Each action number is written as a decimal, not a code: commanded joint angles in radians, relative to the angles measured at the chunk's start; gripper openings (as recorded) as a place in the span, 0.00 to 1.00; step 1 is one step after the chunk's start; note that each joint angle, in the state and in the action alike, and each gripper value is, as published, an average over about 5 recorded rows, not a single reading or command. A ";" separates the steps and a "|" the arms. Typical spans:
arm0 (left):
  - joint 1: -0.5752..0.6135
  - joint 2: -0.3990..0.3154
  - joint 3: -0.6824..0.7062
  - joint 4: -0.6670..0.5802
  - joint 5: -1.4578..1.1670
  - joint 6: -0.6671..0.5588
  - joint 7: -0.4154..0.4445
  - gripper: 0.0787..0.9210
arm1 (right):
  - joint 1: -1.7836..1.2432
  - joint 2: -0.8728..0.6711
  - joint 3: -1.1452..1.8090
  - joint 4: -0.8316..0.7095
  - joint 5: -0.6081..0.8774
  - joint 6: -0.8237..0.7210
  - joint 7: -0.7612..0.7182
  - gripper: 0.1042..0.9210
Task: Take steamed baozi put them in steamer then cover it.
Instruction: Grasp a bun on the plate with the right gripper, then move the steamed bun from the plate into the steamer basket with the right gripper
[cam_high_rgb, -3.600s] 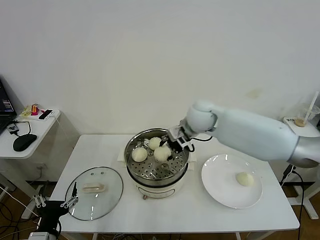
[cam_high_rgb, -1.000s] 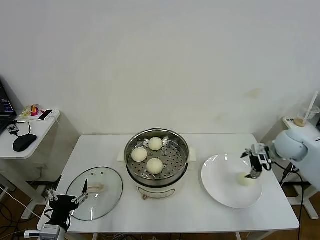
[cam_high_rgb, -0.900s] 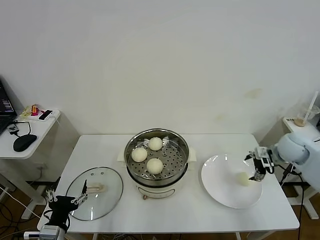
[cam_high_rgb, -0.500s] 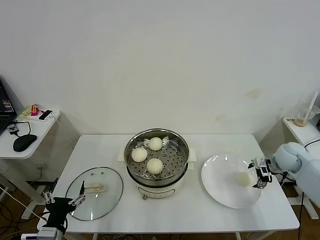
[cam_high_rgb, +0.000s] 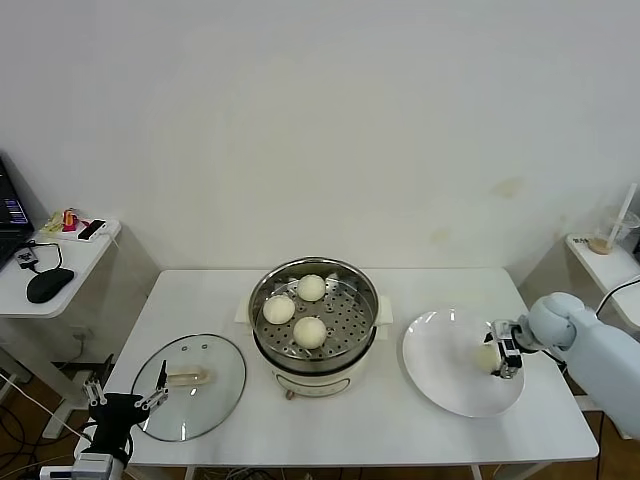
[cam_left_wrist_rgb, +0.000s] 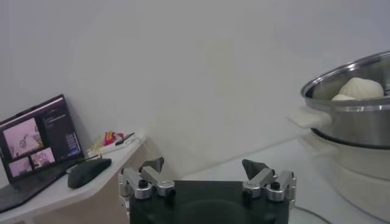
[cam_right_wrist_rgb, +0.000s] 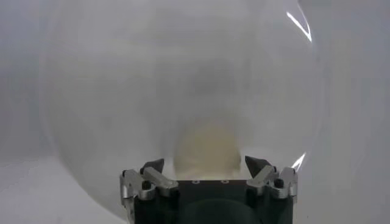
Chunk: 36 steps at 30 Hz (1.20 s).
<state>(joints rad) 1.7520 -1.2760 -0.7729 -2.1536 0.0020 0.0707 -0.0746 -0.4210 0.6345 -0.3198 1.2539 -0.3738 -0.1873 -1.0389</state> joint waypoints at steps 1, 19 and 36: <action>0.002 0.001 -0.001 0.000 0.000 0.000 0.000 0.88 | 0.004 0.019 -0.006 -0.015 -0.010 -0.018 -0.013 0.73; -0.010 0.009 0.014 0.001 -0.002 0.002 0.002 0.88 | 0.423 -0.106 -0.228 0.166 0.263 -0.121 -0.074 0.62; -0.023 0.008 0.025 0.030 0.007 0.000 0.001 0.88 | 0.898 0.182 -0.614 0.286 0.683 -0.378 0.102 0.63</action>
<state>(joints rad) 1.7300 -1.2662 -0.7471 -2.1306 0.0074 0.0710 -0.0733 0.2127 0.6511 -0.7296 1.4884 0.0653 -0.4301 -1.0275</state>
